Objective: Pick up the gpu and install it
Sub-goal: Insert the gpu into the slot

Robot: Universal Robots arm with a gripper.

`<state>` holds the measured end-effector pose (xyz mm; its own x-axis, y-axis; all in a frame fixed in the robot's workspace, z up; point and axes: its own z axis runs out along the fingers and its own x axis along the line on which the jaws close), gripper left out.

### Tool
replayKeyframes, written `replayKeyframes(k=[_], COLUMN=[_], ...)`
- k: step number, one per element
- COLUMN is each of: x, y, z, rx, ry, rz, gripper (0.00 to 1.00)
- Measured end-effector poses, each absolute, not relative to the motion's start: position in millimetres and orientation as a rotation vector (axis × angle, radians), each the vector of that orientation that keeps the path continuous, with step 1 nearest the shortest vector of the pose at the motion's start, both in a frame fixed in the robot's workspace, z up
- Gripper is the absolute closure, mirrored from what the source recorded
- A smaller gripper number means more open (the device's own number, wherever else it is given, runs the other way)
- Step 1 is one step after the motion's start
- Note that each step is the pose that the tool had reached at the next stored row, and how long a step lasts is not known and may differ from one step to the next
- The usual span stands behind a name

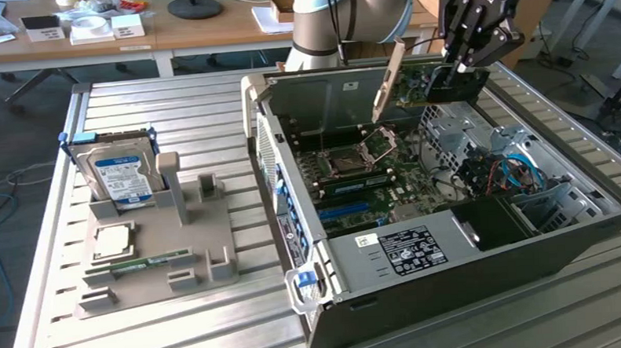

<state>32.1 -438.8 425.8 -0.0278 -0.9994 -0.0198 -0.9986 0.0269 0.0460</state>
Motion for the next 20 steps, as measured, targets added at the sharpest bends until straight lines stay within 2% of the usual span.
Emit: replayKeyframes(k=[20], x=[25.9], y=[-438.2], z=[421.6], rx=[2.226], ry=[-2.195], rz=[-0.065], gripper=[0.73])
